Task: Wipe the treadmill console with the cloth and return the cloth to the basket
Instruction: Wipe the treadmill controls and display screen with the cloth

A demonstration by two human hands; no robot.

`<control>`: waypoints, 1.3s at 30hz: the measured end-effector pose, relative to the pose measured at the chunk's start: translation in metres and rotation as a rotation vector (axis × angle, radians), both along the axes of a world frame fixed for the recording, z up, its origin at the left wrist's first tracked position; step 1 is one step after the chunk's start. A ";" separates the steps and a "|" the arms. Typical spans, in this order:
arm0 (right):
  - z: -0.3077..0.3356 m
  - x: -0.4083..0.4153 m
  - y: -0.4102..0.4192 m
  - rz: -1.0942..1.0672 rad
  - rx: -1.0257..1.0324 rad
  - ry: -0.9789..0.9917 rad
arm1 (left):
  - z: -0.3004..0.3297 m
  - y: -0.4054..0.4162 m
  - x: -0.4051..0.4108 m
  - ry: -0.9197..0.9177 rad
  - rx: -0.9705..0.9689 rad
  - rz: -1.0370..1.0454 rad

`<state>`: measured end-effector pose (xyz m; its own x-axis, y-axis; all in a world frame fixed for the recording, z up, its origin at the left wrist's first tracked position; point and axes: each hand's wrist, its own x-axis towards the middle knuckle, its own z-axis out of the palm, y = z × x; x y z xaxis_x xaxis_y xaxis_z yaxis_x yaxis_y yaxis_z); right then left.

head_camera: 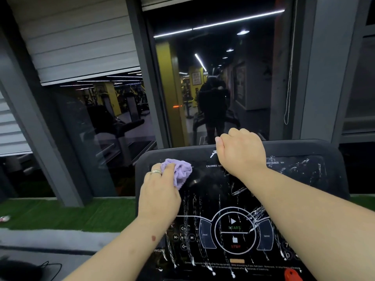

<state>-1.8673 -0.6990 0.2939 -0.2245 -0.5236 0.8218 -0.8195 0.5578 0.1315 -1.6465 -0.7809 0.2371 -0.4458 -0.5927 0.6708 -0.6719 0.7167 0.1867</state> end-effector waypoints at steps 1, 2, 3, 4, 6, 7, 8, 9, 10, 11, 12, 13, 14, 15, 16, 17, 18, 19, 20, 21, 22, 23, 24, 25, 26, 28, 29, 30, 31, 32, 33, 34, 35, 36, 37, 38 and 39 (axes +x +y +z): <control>0.000 0.000 0.000 0.001 -0.002 0.000 | 0.002 -0.005 0.003 0.008 0.015 0.027; 0.000 0.000 0.000 0.001 -0.004 -0.002 | 0.002 -0.009 0.005 0.022 0.031 0.058; 0.000 0.000 -0.001 -0.002 -0.004 -0.006 | 0.002 -0.009 0.005 0.034 0.042 0.082; 0.000 0.000 -0.001 -0.007 -0.005 -0.009 | 0.001 -0.005 0.003 0.032 0.044 0.095; 0.000 0.000 -0.001 -0.009 -0.004 -0.010 | -0.004 0.004 -0.006 -0.033 0.045 0.108; 0.000 0.000 -0.001 -0.006 -0.004 -0.010 | -0.007 0.008 -0.009 -0.054 0.054 0.103; 0.000 0.000 -0.001 -0.003 -0.003 -0.010 | -0.007 0.009 -0.009 -0.055 0.060 0.084; 0.000 0.000 0.000 0.001 -0.003 -0.010 | -0.005 0.007 -0.006 -0.040 0.064 0.067; 0.000 0.000 0.000 0.004 -0.004 -0.012 | -0.002 0.002 -0.001 -0.020 0.074 0.064; 0.000 0.001 0.000 0.006 -0.007 -0.014 | 0.001 -0.003 0.003 -0.013 0.092 0.084; 0.000 0.001 -0.001 0.005 -0.011 -0.016 | 0.003 -0.007 0.007 -0.024 0.107 0.111; 0.000 0.001 -0.001 0.003 -0.015 -0.016 | 0.005 -0.007 0.007 -0.041 0.117 0.131; 0.000 0.000 -0.001 0.001 -0.015 -0.015 | 0.006 -0.003 0.003 -0.054 0.124 0.141; 0.000 0.001 0.000 0.000 -0.011 -0.012 | 0.004 0.004 -0.002 -0.069 0.126 0.147; 0.000 0.001 0.000 0.000 -0.007 -0.009 | 0.002 0.009 -0.007 -0.084 0.119 0.145; 0.000 0.001 0.000 0.000 -0.004 -0.008 | 0.000 0.012 -0.010 -0.100 0.112 0.134; 0.000 0.001 0.001 0.001 -0.001 -0.008 | -0.001 0.010 -0.008 -0.116 0.095 0.116; 0.000 0.002 0.001 0.001 0.000 -0.009 | 0.000 0.006 -0.003 -0.121 0.071 0.103; 0.000 0.002 0.001 0.003 -0.001 -0.011 | 0.001 -0.002 0.003 -0.116 0.039 0.098; 0.000 0.002 0.001 0.004 -0.004 -0.010 | 0.002 -0.008 0.009 -0.102 0.006 0.102; 0.001 0.002 0.001 0.003 -0.006 -0.009 | 0.003 -0.011 0.011 -0.094 -0.005 0.121; 0.001 0.002 0.001 0.002 -0.007 -0.009 | 0.005 -0.008 0.009 -0.101 0.015 0.144; 0.001 0.002 0.001 0.000 -0.008 -0.009 | 0.005 -0.001 0.003 -0.109 0.050 0.159; 0.001 0.002 0.001 0.000 -0.010 -0.010 | 0.004 0.009 -0.006 -0.113 0.081 0.157; 0.001 0.003 0.001 0.000 -0.010 -0.009 | 0.000 0.017 -0.014 -0.113 0.092 0.143; 0.001 0.003 0.000 -0.001 -0.005 -0.010 | -0.004 0.022 -0.019 -0.121 0.084 0.096; 0.001 0.003 0.000 0.002 -0.004 -0.010 | -0.003 0.017 -0.014 -0.115 0.067 0.077; 0.001 0.003 0.000 0.006 -0.006 -0.011 | -0.002 0.008 -0.006 -0.097 0.050 0.066; 0.001 0.002 0.001 0.009 -0.010 -0.012 | 0.000 -0.002 0.001 -0.080 0.034 0.077; 0.001 0.001 0.001 0.009 -0.013 -0.013 | 0.000 -0.010 0.006 -0.066 0.029 0.099; 0.001 0.001 0.000 0.007 -0.015 -0.011 | 0.000 -0.013 0.007 -0.050 0.042 0.118; 0.001 0.001 0.000 0.005 -0.015 -0.008 | 0.000 -0.009 0.003 -0.041 0.059 0.130; 0.000 0.001 0.000 0.002 -0.014 -0.007 | -0.002 -0.004 -0.003 -0.040 0.065 0.136; 0.000 0.001 -0.001 0.002 -0.011 -0.007 | -0.004 0.002 -0.008 -0.047 0.069 0.130; 0.000 0.001 -0.001 0.001 -0.006 -0.007 | -0.006 0.007 -0.011 -0.058 0.060 0.105; 0.000 0.001 0.000 0.000 -0.001 -0.007 | -0.007 0.007 -0.011 -0.076 0.037 0.069; 0.000 0.001 0.000 0.000 0.003 -0.006 | -0.007 0.003 -0.007 -0.094 0.003 0.041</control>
<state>-1.8665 -0.6990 0.2940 -0.2292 -0.5260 0.8190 -0.8205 0.5571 0.1282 -1.6533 -0.7777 0.2298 -0.4820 -0.6133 0.6257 -0.7151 0.6880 0.1235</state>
